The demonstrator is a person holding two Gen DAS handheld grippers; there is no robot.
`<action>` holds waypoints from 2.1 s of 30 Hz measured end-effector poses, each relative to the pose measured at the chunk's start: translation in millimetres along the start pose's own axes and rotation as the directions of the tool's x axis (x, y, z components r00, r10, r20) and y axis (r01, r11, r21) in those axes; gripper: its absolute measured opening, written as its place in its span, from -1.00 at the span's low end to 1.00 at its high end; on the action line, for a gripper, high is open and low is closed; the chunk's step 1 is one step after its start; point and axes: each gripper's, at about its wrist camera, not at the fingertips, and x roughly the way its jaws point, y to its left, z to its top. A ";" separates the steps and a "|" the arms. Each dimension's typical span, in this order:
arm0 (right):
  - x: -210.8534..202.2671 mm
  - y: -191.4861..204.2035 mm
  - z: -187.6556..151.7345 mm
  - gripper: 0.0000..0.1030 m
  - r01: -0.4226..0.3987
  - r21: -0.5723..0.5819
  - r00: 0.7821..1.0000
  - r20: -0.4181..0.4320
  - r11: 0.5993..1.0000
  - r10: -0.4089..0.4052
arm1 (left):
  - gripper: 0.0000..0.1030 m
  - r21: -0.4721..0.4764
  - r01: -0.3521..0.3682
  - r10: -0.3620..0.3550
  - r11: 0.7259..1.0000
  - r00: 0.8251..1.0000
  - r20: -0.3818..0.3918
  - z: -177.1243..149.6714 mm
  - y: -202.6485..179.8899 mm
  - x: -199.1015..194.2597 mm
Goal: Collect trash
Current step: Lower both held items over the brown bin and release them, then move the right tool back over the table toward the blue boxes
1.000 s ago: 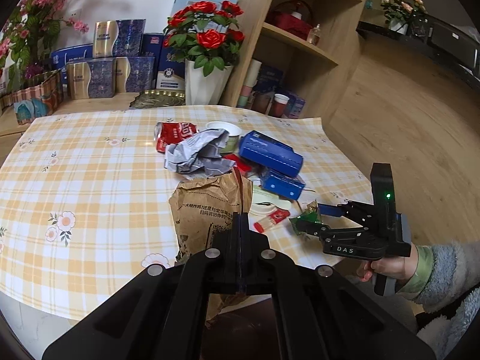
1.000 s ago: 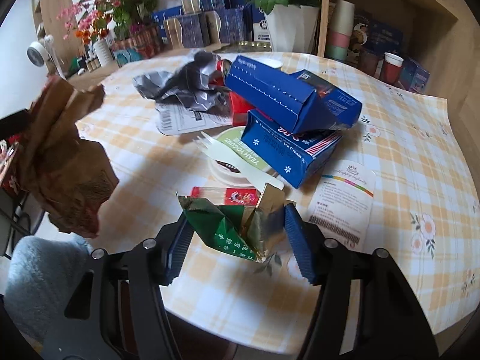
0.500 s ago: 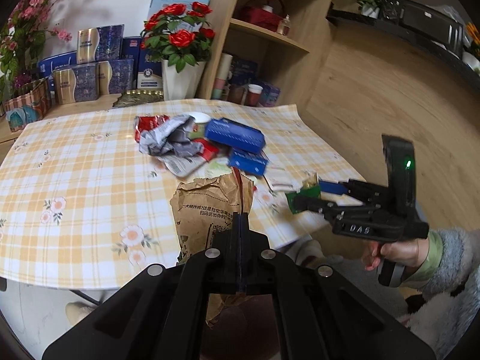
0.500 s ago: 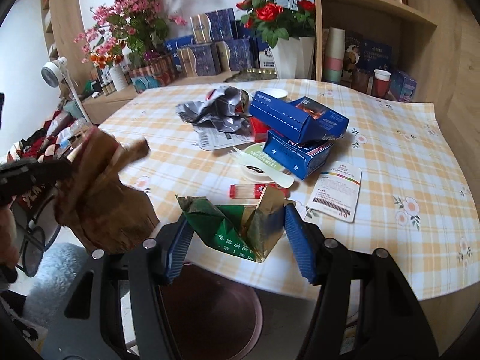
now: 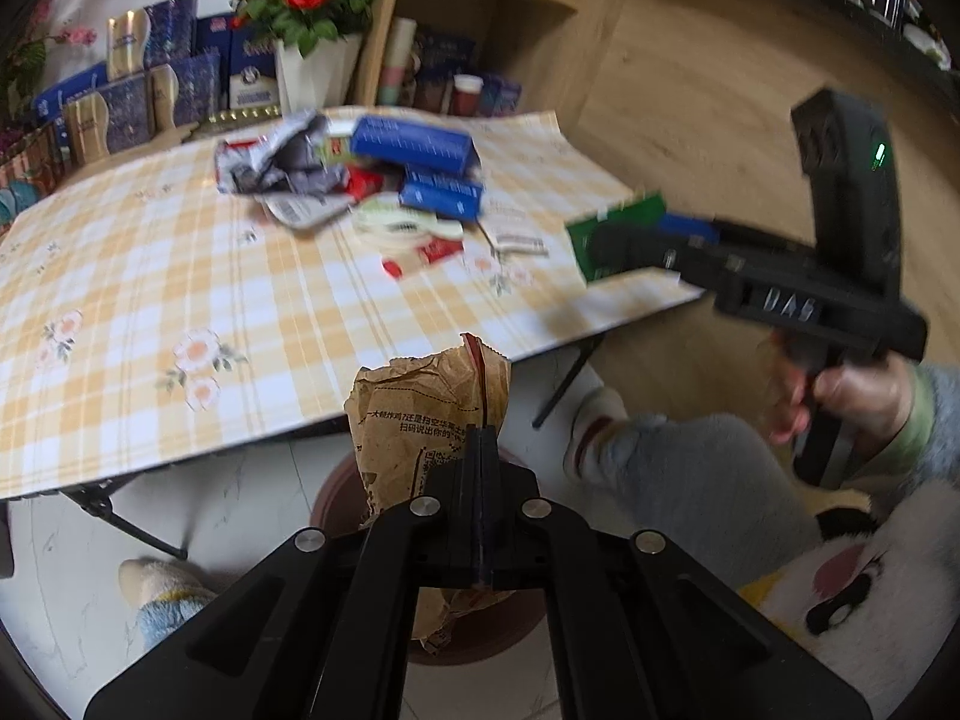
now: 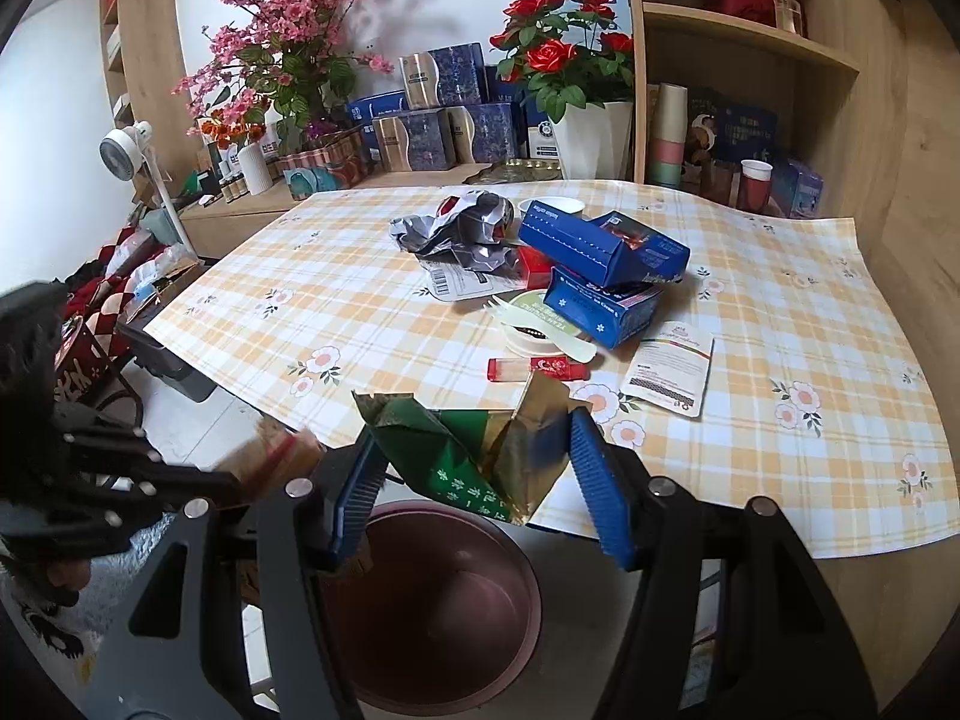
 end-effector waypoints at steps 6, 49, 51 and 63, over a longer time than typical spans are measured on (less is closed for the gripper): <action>-0.1 -4.7 -4.1 0.19 0.003 0.021 1.000 -0.003 1.000 -0.003 | -0.99 -0.001 0.028 -0.028 1.000 0.996 -0.086 -13.7 1.6 30.9; 61.3 31.3 -70.3 0.23 -0.060 0.005 0.954 -0.293 0.998 0.059 | 0.87 -0.218 -0.412 0.448 0.885 0.880 0.159 1.6 77.5 -41.1; 63.0 32.5 -71.3 0.26 -0.063 0.003 0.952 -0.299 0.998 0.061 | 0.87 -0.215 -0.412 0.447 0.886 0.881 0.154 0.2 77.9 -39.3; 66.9 33.8 -73.6 0.88 -0.006 -0.016 0.948 -0.318 1.000 0.000 | 0.87 -0.206 -0.403 0.435 0.891 0.889 0.141 -1.0 76.2 -32.7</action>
